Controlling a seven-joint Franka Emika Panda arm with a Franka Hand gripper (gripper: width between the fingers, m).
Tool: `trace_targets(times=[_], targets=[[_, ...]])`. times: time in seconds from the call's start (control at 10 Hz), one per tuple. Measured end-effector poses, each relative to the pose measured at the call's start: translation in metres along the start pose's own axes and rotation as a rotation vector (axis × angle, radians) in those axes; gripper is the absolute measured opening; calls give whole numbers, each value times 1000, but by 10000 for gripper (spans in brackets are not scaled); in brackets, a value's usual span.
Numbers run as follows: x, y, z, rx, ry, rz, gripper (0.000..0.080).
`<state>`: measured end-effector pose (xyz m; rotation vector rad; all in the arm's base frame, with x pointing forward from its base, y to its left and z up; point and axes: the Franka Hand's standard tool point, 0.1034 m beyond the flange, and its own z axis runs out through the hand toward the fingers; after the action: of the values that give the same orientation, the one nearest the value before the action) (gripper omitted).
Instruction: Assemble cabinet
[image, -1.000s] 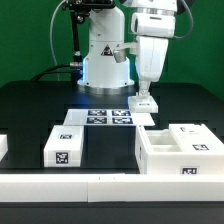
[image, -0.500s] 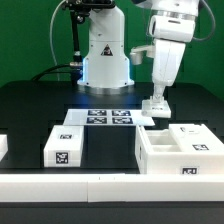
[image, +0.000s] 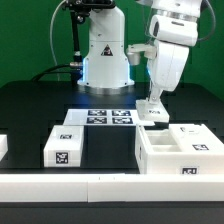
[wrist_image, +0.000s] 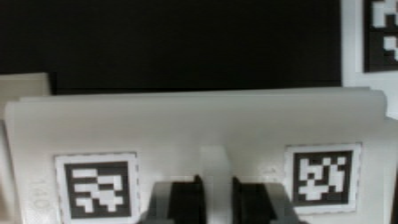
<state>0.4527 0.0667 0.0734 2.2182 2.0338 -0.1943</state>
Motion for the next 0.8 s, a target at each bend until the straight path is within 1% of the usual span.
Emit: trace_targets(times=[0.1,0.5,0.6,0.8], targets=[[-1,7,0,15,-17,-23,62],[-3,8,0,22,-21,-30,62],[-4,10,-1,29,-26,-31,62],[-5,12,-2,32,-29,-22,62]])
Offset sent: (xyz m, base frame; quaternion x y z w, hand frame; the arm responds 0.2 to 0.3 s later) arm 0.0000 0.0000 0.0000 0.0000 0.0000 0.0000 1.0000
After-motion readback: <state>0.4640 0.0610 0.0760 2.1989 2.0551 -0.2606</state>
